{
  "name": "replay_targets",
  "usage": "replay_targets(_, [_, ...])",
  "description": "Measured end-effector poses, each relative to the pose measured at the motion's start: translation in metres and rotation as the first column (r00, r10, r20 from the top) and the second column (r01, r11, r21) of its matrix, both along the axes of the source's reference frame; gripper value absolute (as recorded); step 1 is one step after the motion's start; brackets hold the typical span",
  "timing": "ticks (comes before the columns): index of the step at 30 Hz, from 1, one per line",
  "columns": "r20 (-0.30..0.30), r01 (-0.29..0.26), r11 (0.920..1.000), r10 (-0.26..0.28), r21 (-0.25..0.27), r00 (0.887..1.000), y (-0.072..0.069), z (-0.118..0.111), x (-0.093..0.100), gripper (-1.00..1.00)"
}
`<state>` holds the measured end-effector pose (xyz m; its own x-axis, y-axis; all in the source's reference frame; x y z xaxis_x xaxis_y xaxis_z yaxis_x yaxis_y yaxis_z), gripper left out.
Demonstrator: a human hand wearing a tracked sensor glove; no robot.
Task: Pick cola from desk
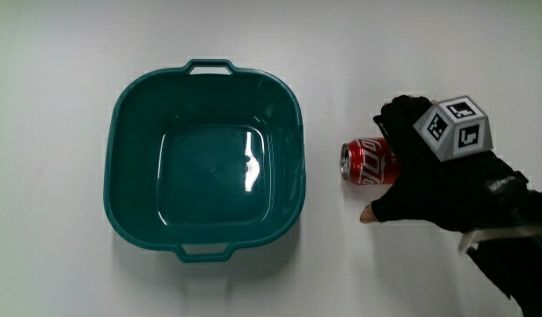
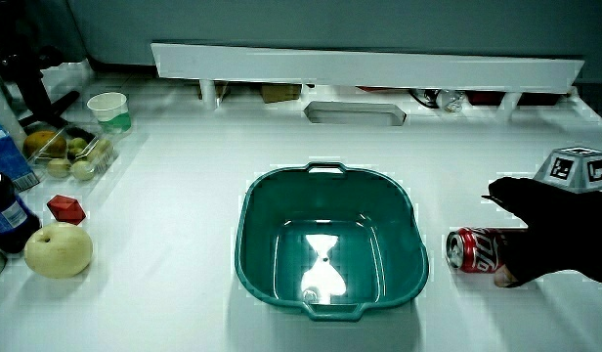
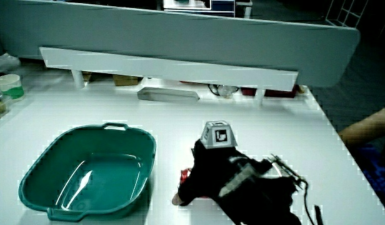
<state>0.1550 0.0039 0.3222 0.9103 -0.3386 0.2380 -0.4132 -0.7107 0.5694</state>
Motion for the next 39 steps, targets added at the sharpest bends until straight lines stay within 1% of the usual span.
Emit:
replay_targets(3, [-0.044,-0.028,0.9996,0.027,-0.011,0.999,-0.012,0.012,0.007,0.00])
replay_targets(7, [-0.103,-0.065,0.9976,0.062,-0.023,0.993,-0.029,0.029,0.015,0.00])
replay_targets(8, [-0.116,-0.032,0.9993,0.034,0.021,0.993,-0.033,0.027,0.013,0.00])
replay_targets(9, [-0.123,-0.047,0.9987,0.044,-0.019,0.991,-0.036,0.031,0.014,0.00])
replay_targets(10, [-0.143,-0.085,0.9954,0.078,-0.045,0.987,-0.039,0.039,0.017,0.00])
replay_targets(11, [-0.152,-0.081,0.9958,0.073,-0.044,0.986,-0.042,0.040,0.017,0.00])
replay_targets(13, [-0.149,-0.084,0.9932,0.072,-0.080,0.986,-0.046,0.046,0.017,0.00])
replay_targets(14, [-0.161,-0.092,0.9926,0.078,-0.079,0.984,-0.049,0.051,0.018,0.00])
replay_targets(15, [-0.186,-0.104,0.9924,0.090,-0.066,0.978,-0.051,0.059,0.021,0.00])
replay_targets(16, [-0.197,-0.103,0.9919,0.086,-0.075,0.977,-0.054,0.059,0.020,0.00])
replay_targets(17, [-0.193,-0.108,0.9894,0.088,-0.097,0.977,-0.056,0.063,0.021,0.00])
replay_targets(18, [-0.191,-0.111,0.9868,0.087,-0.118,0.978,-0.057,0.066,0.021,0.00])
replay_targets(20, [-0.206,-0.113,0.9884,0.090,-0.102,0.974,-0.060,0.072,0.021,0.00])
replay_targets(21, [-0.208,-0.115,0.9853,0.088,-0.126,0.974,-0.062,0.075,0.021,0.00])
replay_targets(22, [-0.221,-0.109,0.9870,0.081,-0.118,0.972,-0.063,0.078,0.020,0.00])
replay_targets(23, [-0.239,-0.113,0.9875,0.085,-0.109,0.967,-0.063,0.080,0.020,0.00])
replay_targets(25, [-0.251,-0.117,0.9846,0.081,-0.130,0.965,-0.065,0.088,0.021,0.00])
replay_targets(26, [-0.255,-0.113,0.9851,0.077,-0.130,0.964,-0.065,0.091,0.020,0.00])
replay_targets(27, [-0.273,-0.110,0.9866,0.073,-0.121,0.959,-0.066,0.094,0.021,0.00])
replay_targets(28, [-0.274,-0.106,0.9847,0.065,-0.139,0.959,-0.066,0.097,0.021,0.00])
replay_targets(30, [-0.288,-0.120,0.9828,0.076,-0.140,0.955,-0.068,0.101,0.023,0.00])
replay_targets(31, [-0.288,-0.115,0.9821,0.068,-0.149,0.955,-0.068,0.103,0.024,0.00])
replay_targets(35, [-0.292,-0.113,0.9848,0.070,-0.132,0.954,-0.069,0.104,0.025,0.00])
replay_targets(37, [-0.286,-0.109,0.9853,0.067,-0.132,0.956,-0.069,0.105,0.025,0.00])
replay_targets(38, [-0.279,-0.110,0.9850,0.070,-0.132,0.958,-0.069,0.106,0.026,0.00])
replay_targets(39, [-0.261,-0.097,0.9871,0.061,-0.127,0.963,-0.069,0.104,0.025,0.04])
